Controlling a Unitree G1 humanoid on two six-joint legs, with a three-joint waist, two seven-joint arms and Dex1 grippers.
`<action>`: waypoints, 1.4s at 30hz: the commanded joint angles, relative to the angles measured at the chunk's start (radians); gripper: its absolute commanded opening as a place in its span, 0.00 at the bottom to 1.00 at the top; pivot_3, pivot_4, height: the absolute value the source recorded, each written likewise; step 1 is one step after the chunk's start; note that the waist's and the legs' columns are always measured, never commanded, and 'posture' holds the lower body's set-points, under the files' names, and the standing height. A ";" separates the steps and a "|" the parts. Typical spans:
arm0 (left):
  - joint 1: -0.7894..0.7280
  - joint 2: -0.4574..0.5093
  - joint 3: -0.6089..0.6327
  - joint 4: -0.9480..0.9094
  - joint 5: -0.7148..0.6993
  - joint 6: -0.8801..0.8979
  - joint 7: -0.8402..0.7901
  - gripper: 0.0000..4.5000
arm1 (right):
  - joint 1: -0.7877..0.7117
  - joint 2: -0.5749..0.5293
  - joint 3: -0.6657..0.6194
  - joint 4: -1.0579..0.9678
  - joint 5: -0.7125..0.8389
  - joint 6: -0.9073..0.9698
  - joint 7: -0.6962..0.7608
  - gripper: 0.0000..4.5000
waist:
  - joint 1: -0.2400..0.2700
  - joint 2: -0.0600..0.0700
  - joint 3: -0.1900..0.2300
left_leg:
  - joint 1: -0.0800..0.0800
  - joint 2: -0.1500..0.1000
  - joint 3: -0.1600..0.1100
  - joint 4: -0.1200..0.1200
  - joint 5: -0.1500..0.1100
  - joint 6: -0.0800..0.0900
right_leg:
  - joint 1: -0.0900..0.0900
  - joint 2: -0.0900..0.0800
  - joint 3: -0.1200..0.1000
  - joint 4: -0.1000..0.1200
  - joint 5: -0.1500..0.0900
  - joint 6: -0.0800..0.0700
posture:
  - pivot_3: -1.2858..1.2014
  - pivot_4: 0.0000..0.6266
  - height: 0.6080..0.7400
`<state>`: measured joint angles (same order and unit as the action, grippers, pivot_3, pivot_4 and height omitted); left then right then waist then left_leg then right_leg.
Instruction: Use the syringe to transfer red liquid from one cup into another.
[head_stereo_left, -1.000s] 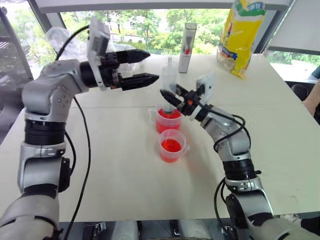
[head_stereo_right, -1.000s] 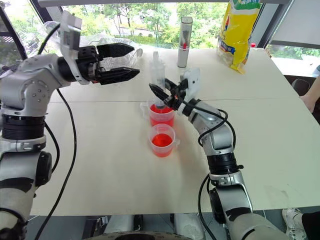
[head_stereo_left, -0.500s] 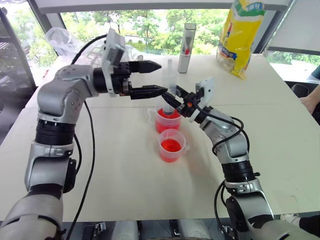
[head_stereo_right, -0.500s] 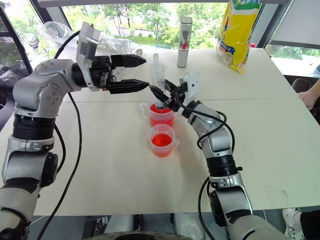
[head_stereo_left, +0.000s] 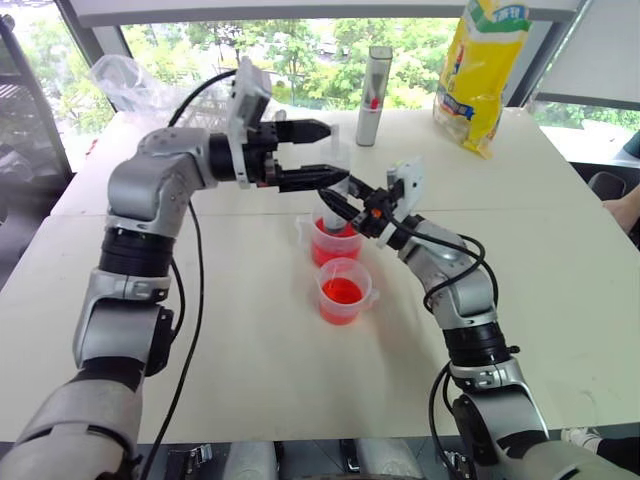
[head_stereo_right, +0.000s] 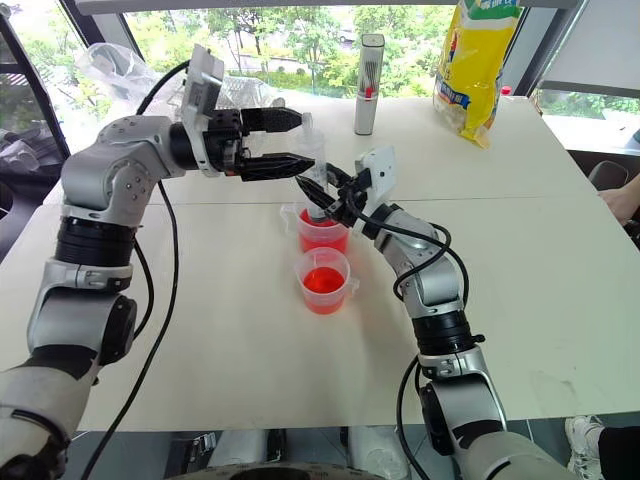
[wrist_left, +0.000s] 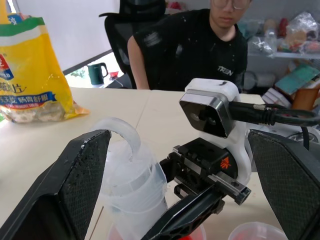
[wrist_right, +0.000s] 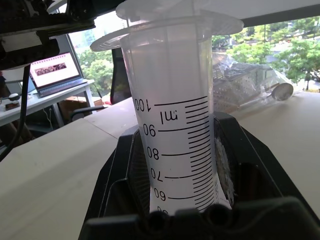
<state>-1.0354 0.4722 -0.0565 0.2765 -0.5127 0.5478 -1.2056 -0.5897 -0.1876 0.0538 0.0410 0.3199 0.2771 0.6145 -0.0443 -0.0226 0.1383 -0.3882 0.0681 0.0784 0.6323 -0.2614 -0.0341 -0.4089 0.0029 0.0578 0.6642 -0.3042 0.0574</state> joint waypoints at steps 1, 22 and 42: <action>-0.040 -0.011 0.003 0.012 0.002 -0.019 -0.025 1.00 | -0.005 -0.001 0.003 -0.055 0.004 -0.013 0.004 0.31 | 0.000 0.000 0.000 | 0.000 0.000 0.000 0.000 0.000 0.000 | 0.000 0.000 0.000 0.000 0.000 0.000 | 0.52 0.24 1.00; -0.061 -0.054 0.017 0.073 0.027 -0.018 -0.033 0.02 | 0.018 -0.016 0.026 -0.074 -0.008 -0.006 0.009 0.31 | 0.000 0.000 0.000 | 0.000 0.000 0.000 0.000 0.000 0.000 | 0.000 0.000 0.000 0.000 0.000 0.000 | 0.52 0.24 1.00; -0.161 -0.050 0.072 0.153 0.031 -0.062 -0.014 0.02 | 0.054 -0.016 0.056 -0.050 -0.031 0.037 0.013 0.31 | 0.000 0.000 0.000 | 0.000 0.000 0.000 0.000 0.000 0.000 | 0.000 0.000 0.000 0.000 0.000 0.000 | 0.52 0.24 1.00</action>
<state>-1.1152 0.4112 -0.0458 0.4621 -0.4637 0.5310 -1.2339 -0.5574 -0.2055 0.0726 0.0025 0.2979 0.2974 0.6151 -0.0443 -0.0226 0.1383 -0.3882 0.0681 0.0782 0.6323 -0.2614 -0.0342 -0.4088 0.0032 0.0577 0.6642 -0.3042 0.0574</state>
